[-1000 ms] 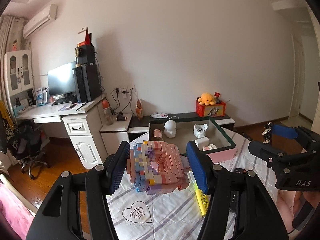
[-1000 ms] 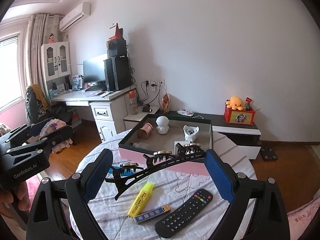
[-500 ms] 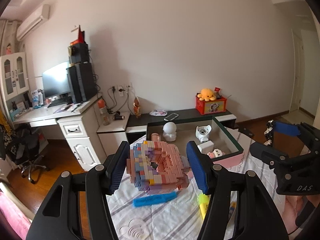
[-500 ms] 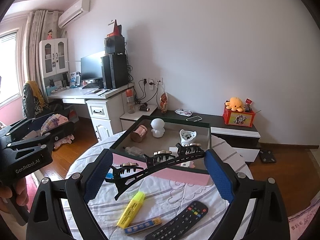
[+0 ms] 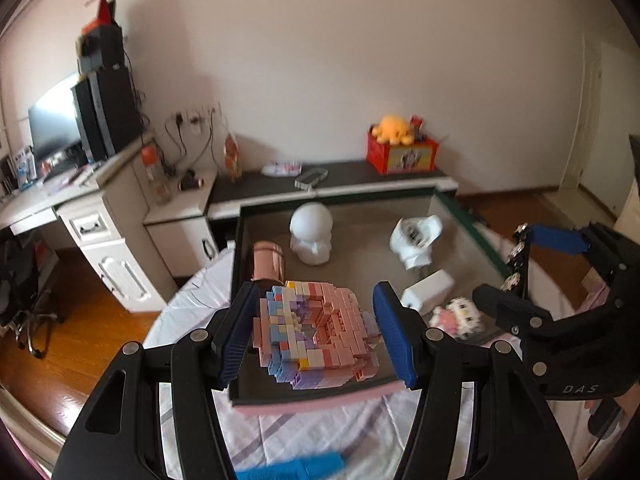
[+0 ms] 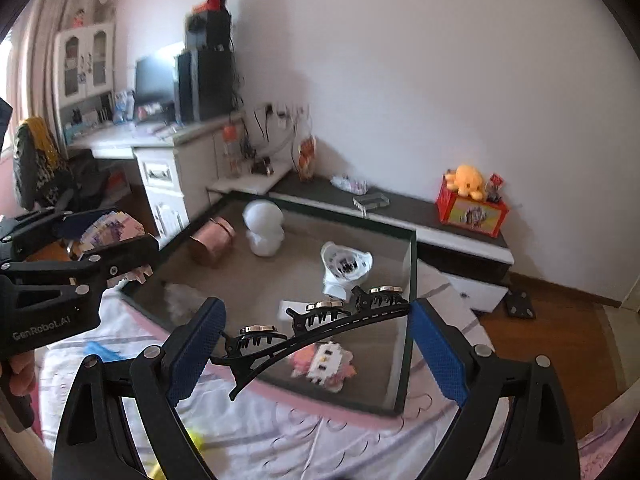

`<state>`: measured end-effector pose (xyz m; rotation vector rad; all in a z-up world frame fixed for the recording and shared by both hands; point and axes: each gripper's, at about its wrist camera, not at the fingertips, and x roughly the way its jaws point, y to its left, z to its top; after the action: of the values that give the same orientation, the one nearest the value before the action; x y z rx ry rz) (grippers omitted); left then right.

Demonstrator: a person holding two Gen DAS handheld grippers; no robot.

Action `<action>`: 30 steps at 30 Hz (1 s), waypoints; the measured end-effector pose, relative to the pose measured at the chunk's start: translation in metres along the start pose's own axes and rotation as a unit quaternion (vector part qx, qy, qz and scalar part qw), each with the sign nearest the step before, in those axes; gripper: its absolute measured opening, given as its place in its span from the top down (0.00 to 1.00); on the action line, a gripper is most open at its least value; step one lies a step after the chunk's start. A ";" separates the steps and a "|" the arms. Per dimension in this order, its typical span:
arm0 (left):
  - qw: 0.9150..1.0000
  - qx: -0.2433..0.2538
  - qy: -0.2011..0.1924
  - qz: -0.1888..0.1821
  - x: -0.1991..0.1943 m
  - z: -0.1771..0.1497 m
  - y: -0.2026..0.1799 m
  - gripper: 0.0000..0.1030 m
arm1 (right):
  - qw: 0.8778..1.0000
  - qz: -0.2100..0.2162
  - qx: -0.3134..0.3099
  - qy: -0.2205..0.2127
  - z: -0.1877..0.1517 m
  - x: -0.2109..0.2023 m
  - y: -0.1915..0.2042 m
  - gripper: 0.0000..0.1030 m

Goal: Organize rigid objects
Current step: 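Carry the block figure and black clip over the pink box and release both, then withdraw both open tools from the box back over the table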

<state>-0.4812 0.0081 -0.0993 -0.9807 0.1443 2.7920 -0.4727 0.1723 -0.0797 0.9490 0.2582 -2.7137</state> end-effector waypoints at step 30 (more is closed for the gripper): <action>0.995 -0.039 -0.078 0.052 -0.104 -0.048 0.015 0.00 | 0.998 -0.011 0.025 -0.060 -0.031 -0.080 -0.011 0.00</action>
<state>-0.3755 -0.0283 -0.0704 -0.7895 0.0666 2.9762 -0.3974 0.2045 -0.0528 0.7964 0.1797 -2.7959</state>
